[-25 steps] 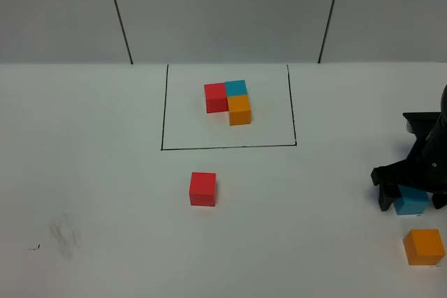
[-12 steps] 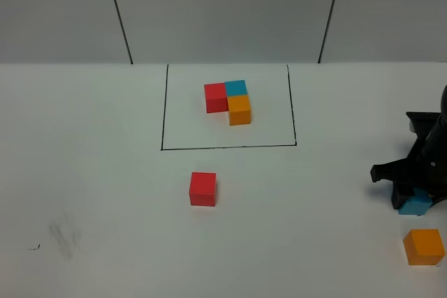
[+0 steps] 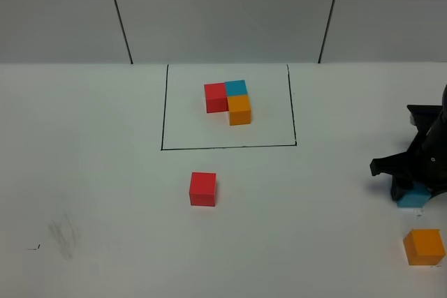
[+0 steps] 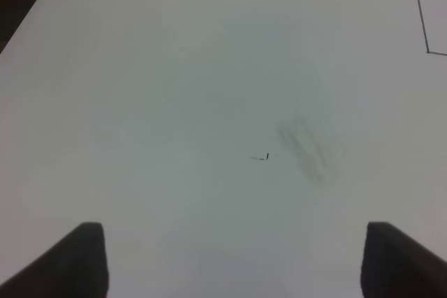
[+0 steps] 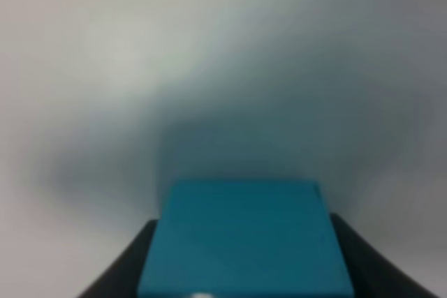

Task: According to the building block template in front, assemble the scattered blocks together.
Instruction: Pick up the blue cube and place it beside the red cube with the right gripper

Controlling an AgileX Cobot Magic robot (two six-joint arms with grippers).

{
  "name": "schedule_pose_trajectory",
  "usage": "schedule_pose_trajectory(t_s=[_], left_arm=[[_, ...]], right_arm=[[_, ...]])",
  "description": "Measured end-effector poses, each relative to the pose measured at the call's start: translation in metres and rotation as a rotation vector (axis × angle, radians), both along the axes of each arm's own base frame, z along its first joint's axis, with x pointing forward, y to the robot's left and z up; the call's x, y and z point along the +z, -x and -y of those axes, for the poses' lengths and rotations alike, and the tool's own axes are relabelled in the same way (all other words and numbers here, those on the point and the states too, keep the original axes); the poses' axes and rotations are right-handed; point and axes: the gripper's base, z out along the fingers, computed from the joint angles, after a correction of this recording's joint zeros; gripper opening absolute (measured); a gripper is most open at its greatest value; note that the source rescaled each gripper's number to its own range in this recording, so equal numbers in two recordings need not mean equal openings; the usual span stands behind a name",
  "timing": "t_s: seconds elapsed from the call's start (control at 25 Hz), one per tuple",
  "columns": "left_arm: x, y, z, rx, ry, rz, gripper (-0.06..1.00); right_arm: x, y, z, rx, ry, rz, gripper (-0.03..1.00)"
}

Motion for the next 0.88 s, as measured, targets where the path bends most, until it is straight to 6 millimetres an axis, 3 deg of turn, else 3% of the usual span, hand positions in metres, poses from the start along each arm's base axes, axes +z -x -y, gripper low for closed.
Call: schedule_pose_trajectory(t_s=[0.24, 0.44, 0.88], left_arm=[[0.0, 0.0, 0.0, 0.0, 0.0, 0.0, 1.0], [0.0, 0.0, 0.0, 0.0, 0.0, 0.0, 1.0], [0.0, 0.0, 0.0, 0.0, 0.0, 0.0, 1.0]], right_arm=[[0.038, 0.004, 0.001, 0.027, 0.026, 0.082, 0.2], [0.058, 0.018, -0.009, 0.135, 0.099, 0.038, 0.2], [0.069, 0.029, -0.057, 0.558, 0.168, 0.002, 0.2]])
